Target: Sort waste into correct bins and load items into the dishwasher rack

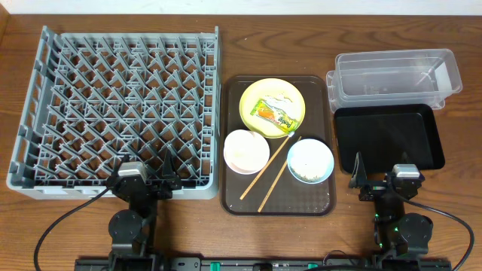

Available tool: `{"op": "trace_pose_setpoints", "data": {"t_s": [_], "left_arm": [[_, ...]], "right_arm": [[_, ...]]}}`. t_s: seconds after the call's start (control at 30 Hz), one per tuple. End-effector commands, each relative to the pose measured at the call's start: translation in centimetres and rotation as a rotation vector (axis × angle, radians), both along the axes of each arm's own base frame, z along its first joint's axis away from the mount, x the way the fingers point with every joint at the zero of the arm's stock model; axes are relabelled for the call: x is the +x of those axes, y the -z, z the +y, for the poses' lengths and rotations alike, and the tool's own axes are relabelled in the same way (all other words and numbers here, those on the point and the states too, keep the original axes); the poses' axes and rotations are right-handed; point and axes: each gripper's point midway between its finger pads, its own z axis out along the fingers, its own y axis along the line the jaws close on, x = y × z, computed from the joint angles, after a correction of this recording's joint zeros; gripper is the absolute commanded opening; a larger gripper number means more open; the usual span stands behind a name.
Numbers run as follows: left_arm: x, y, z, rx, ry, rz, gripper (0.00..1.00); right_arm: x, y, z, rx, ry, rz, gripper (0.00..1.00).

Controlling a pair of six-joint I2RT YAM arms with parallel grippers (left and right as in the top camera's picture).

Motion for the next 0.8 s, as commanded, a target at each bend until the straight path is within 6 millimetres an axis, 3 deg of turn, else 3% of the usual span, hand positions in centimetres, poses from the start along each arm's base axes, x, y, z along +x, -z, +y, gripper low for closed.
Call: {"op": "trace_pose_setpoints", "data": {"t_s": [0.0,0.2,0.4,0.63,0.77], "left_arm": [[-0.1,1.8,0.3,0.012,-0.012,0.05,0.99],[-0.1,1.7,0.1,0.004,-0.006,0.048,0.99],[-0.3,1.5,0.2,-0.038,-0.012,0.081,0.99],[-0.7,0.2,0.2,-0.038,-0.015,0.186,0.99],[-0.6,-0.8,0.2,-0.035,-0.017,0.276,0.99]], "right_arm": [[0.0,0.0,0.2,-0.007,-0.007,-0.001,0.99],[0.0,0.0,0.3,0.105,-0.007,0.0,0.99],[0.0,-0.6,1.0,0.112,-0.048,0.006,0.99],[0.7,-2.8,1.7,0.107,-0.087,0.077,0.99],[2.0,-5.1,2.5,0.072,-0.137,0.141,0.99]]}}
